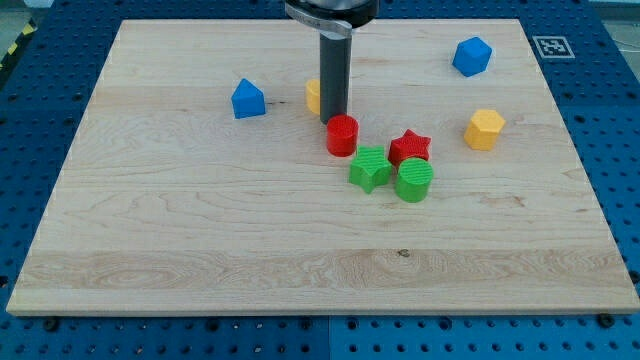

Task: Push red circle into red star

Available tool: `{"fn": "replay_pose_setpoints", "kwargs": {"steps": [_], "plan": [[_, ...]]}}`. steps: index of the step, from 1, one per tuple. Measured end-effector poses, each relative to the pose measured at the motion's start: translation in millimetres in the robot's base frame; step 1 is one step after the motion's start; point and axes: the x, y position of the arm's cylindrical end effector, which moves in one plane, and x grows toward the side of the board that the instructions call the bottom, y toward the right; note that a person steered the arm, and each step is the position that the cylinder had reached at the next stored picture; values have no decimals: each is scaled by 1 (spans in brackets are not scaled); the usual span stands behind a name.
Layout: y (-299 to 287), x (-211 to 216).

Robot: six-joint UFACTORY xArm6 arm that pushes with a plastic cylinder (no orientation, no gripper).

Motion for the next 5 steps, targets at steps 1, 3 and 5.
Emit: {"fn": "replay_pose_setpoints", "kwargs": {"steps": [1, 3, 5], "plan": [[19, 24], [16, 16], [-89, 36]]}}
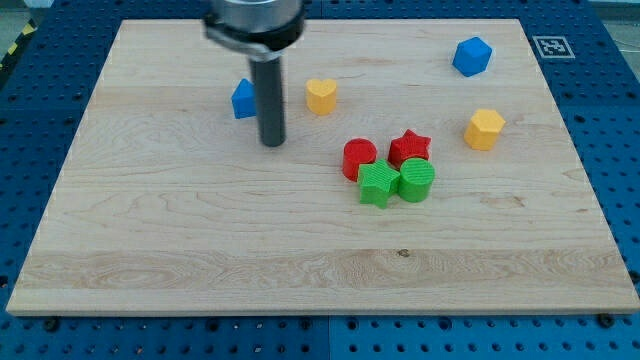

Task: Push red circle into red star

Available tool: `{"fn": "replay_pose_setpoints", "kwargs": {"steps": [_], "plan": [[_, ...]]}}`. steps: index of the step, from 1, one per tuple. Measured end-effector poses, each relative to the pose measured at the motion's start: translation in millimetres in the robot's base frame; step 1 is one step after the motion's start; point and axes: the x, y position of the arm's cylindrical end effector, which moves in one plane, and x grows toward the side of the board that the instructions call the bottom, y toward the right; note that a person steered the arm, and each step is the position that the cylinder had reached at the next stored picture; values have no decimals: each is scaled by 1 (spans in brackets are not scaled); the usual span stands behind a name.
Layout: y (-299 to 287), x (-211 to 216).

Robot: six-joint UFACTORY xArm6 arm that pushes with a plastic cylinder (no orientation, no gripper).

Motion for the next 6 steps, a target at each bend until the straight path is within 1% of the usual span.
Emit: {"fn": "replay_pose_setpoints", "kwargs": {"steps": [1, 2, 3, 6], "plan": [[2, 26], [33, 29], [68, 24], [120, 22]]}}
